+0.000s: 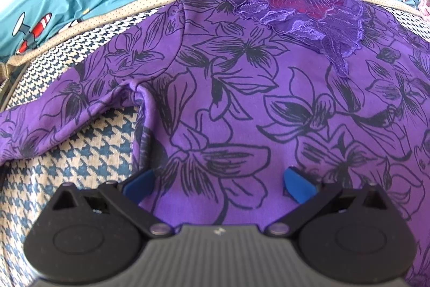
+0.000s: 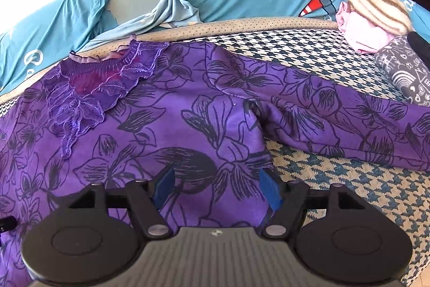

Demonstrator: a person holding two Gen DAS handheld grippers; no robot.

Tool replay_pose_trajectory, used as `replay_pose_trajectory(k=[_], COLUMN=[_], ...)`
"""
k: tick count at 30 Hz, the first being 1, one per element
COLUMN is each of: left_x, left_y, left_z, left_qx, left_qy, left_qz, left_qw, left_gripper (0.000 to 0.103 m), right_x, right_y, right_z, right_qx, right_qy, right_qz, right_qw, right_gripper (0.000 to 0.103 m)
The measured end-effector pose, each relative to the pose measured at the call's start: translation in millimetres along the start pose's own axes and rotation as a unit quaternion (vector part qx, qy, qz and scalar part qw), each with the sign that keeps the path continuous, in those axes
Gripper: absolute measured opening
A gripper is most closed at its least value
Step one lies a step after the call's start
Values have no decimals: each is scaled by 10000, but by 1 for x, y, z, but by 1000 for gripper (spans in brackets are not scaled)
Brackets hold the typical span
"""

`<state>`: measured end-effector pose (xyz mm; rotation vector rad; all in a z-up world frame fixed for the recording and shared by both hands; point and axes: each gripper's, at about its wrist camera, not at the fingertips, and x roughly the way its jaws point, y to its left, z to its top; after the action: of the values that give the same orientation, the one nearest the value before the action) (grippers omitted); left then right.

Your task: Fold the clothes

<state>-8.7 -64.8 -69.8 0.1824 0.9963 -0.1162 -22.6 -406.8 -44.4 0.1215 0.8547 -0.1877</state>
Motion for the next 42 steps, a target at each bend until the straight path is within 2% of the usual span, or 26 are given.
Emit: replay_pose_trajectory(k=[9,17,28,35,42], left_x=[-30,-49,-59,-58,-57], left_y=[-28,-37,-33,-42,-44], left_z=[-30,-51,-67,-69,-68], left_qx=[395,214,-399,-111,-58], left_qy=[-322,-328,-136,-184,-218], left_qz=[451,331,15,147,160], left_qw=[9977,9987,9991,9997,9996], left_gripper=[103,103,103,103,103], right_x=[-4,-8,-19,-20,-21], right_y=[-4,-11,-19,-19,-11], right_z=[-6,-10,-14,-14,-11], right_qx=[-207,-297,-363,-404,-451], right_qy=[127,186,216,220,159], right_qz=[-52,-67,-7,32,60], right_qw=[9997,9994,9991,9989,9988], right_gripper=[71,71,72,72,72])
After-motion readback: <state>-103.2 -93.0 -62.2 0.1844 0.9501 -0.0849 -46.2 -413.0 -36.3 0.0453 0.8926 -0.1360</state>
